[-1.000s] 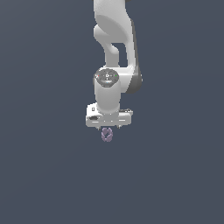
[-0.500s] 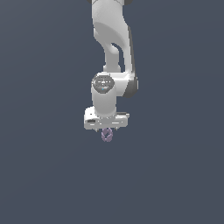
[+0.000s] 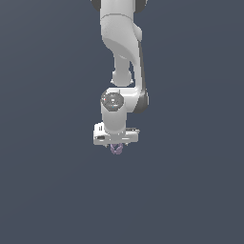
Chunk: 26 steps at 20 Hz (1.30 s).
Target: Pick up the object and move it to a goal position.
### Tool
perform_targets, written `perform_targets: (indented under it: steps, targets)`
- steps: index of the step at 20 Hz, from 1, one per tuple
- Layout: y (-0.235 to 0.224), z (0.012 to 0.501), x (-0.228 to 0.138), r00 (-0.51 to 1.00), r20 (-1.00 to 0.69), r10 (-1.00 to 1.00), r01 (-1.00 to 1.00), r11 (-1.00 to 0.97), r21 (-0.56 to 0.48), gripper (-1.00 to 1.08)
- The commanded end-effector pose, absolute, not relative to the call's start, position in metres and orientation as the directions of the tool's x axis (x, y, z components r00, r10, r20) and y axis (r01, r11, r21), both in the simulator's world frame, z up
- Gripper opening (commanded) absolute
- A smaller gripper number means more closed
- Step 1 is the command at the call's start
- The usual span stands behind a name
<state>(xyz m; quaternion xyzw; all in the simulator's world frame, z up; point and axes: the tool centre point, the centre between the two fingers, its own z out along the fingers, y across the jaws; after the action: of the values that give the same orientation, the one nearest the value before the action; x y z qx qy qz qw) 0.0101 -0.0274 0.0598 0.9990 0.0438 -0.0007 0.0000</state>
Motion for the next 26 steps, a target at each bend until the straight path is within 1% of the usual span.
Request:
perform_targets:
  steps: [1, 4, 5, 18, 22, 26]
  targets:
    - [-0.028, 0.052, 0.011, 0.996, 0.0, 0.088, 0.088, -0.996, 0.0, 1.0]
    - [-0.028, 0.05, 0.012, 0.996, 0.0, 0.088, 0.088, -0.996, 0.0, 1.0]
    - [-0.028, 0.05, 0.012, 0.996, 0.0, 0.088, 0.088, -0.996, 0.0, -1.0]
    - [-0.027, 0.054, 0.012, 0.996, 0.001, 0.088, 0.088, -0.996, 0.0, -1.0]
    - [-0.023, 0.067, 0.015, 0.996, 0.001, 0.088, 0.088, -0.996, 0.0, -1.0]
    - [-0.017, 0.09, 0.019, 0.996, 0.001, 0.088, 0.088, -0.996, 0.0, -1.0]
